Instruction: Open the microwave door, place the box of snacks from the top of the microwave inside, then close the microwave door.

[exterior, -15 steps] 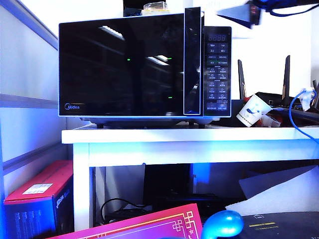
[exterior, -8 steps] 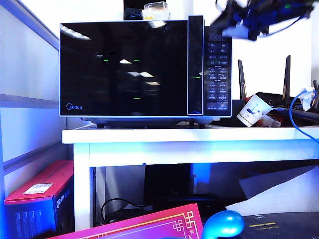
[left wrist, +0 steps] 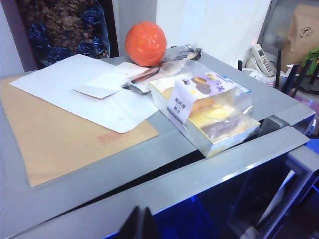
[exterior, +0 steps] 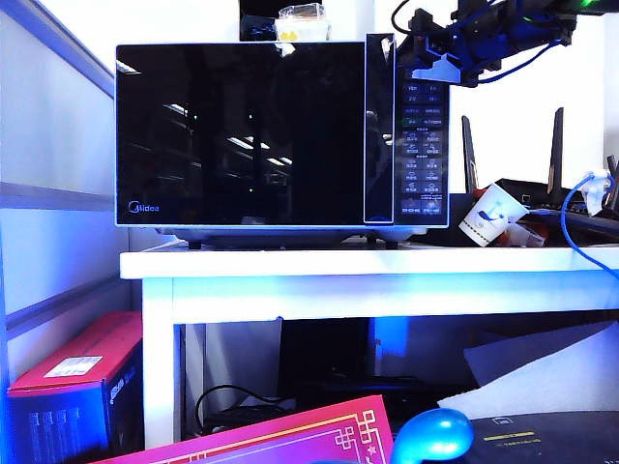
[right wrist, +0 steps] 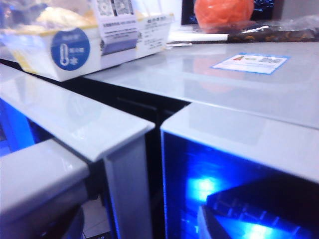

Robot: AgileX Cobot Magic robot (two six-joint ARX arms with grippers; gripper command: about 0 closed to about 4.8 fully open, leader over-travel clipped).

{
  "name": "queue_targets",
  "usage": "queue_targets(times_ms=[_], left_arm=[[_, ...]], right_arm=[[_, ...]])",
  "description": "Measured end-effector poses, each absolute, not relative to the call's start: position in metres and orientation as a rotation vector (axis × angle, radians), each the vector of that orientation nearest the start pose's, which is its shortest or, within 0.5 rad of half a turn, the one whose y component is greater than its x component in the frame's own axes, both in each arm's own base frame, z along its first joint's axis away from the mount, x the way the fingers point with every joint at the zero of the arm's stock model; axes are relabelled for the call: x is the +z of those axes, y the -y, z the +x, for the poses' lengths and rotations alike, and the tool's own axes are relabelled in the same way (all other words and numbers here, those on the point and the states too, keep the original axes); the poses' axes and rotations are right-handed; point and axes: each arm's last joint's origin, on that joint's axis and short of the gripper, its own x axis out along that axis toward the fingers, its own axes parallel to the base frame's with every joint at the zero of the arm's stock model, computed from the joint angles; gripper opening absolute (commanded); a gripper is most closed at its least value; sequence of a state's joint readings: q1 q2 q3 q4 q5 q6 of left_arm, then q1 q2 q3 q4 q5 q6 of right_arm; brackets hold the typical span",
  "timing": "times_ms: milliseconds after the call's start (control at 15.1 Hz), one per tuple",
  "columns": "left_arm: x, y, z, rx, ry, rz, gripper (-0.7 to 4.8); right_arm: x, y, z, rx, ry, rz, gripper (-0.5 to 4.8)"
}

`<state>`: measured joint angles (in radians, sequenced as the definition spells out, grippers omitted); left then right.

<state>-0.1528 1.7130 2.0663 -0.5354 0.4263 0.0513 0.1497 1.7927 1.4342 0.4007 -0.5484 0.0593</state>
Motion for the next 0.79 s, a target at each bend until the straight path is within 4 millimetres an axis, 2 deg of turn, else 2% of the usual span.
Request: queue_targets(times_ms=[264, 528, 792], left_arm=[[0.4889, 0.0664, 0.3531, -0.582, -0.168, 0.025, -0.06], [0.4887, 0.0664, 0.3533, -0.582, -0.168, 0.024, -0.06], [0.4887, 0.0664, 0.3532, -0.582, -0.168, 0.024, -0.06]], right_arm=[[0.3318, -0.0791, 0.4127, 0.814, -0.002, 0.047, 3.0], [0.3272, -0.0845, 0.4077, 1.052, -0.051, 0.083, 3.0], [0.3277, -0.0802, 0.4039, 1.207, -0.103, 0.145, 3.0]])
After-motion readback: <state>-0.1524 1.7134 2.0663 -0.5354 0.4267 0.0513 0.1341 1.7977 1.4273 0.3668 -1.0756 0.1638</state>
